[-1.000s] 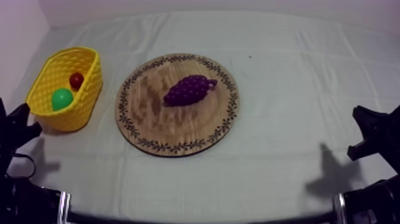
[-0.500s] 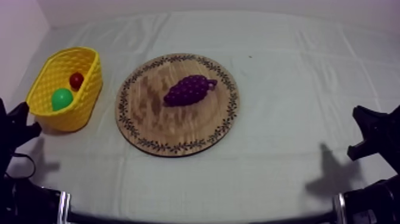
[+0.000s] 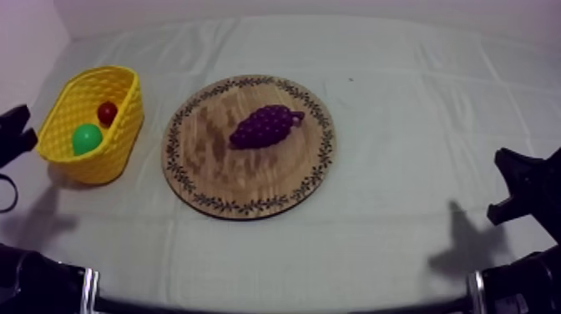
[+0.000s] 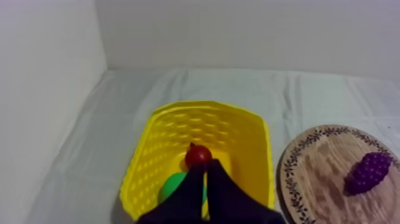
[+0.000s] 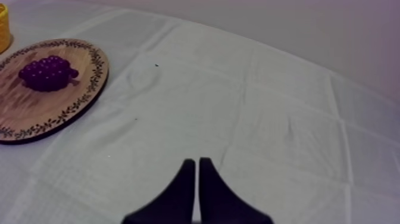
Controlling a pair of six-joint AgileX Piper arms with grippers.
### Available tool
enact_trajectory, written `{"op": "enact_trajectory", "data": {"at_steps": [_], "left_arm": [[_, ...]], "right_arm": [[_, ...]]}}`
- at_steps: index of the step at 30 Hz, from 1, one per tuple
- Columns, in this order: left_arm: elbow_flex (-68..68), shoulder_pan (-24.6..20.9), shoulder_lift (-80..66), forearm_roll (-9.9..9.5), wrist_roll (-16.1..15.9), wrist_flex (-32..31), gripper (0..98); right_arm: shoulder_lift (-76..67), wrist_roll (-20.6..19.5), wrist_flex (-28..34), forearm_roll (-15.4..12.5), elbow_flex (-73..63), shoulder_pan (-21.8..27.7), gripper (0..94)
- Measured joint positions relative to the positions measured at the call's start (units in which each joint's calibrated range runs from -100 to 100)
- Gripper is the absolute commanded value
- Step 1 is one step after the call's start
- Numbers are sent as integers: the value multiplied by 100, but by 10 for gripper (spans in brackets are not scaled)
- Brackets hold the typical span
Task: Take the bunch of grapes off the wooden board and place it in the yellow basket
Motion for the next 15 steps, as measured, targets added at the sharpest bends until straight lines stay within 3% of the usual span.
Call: {"op": "enact_trajectory", "data": {"at_steps": [8, 15], "left_arm": [[-1864, 778, 1638, -332, 132, 872, 0], [-3486, 1510, 3044, -469, 331, 1567, 0]], "right_arm": [[0, 0, 0, 0, 0, 7, 4], [0, 0, 0, 0, 0, 4, 4]]}}
